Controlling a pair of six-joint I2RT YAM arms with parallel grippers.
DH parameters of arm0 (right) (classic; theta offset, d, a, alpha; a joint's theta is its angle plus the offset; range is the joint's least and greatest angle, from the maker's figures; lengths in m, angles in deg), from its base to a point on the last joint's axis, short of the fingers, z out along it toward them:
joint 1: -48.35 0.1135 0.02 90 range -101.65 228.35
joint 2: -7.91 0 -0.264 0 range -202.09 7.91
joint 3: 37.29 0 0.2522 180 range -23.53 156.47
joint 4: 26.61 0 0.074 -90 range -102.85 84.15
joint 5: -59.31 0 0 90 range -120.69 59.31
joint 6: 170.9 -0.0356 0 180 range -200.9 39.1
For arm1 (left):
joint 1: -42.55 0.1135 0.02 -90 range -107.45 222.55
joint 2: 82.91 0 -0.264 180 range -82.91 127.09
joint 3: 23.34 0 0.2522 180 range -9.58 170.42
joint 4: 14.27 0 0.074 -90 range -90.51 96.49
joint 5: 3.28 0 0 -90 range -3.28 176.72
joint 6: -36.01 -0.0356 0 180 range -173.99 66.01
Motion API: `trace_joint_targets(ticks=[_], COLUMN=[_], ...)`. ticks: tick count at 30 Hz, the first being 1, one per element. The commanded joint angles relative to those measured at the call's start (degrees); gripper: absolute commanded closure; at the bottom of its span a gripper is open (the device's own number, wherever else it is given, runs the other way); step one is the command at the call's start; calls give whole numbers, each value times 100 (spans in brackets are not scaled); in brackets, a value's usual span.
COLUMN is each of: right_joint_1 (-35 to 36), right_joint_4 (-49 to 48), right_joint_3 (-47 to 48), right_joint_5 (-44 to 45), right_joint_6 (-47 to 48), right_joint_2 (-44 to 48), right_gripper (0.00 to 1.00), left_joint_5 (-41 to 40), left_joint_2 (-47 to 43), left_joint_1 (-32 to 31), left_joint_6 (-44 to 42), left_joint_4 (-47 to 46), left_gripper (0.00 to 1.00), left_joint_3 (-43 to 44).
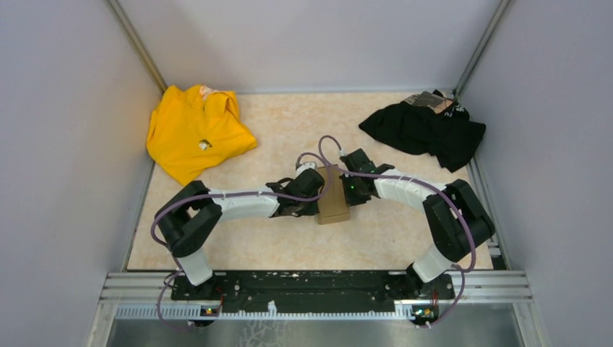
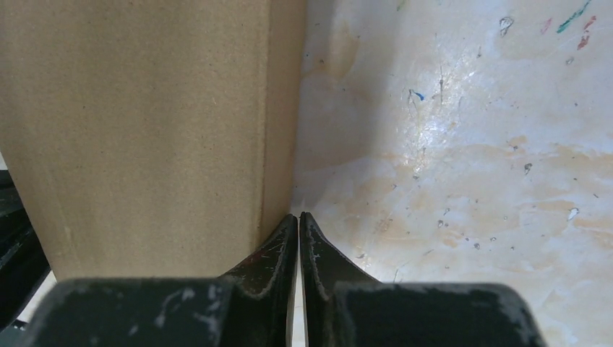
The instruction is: Fold the paper box
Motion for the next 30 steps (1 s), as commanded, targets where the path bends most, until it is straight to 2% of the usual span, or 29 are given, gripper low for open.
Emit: trace_joint_targets(ticks=[1,8,21,23,25,28,30], right_joint_1=[258,327,469,464,399,147,-155], right_joint_4=[-527,-576,-628,-565,-459,-293,-257], right_joint_3=[29,16,30,-7,2,58,117], right_joint_5=[-535,-559,-557,-427,-270,-116,-106], right_joint_6=[-264,-294,-374,-356,-273,-97,25], right_joint_2=[-153,-230,-284,-261,-232,-203,-190], right_gripper=[95,96,96,95,88,86,84], left_joint_5=[64,48,312,148,-98,-574,-787], left_joint_2=[65,-138,-795,-977,-1085,-1244,-1440], left_joint_1=[-178,-222,-250,-250,-214,-144,-42], left_joint_6=[76,167,441,370,326,216,150], left_joint_4=[-388,-752,-2278,-2105,-1445,-146,193], left_gripper=[99,99,98,96,93,82,77], left_joint_3=[360,208,-587,-629,-462,-179,-260])
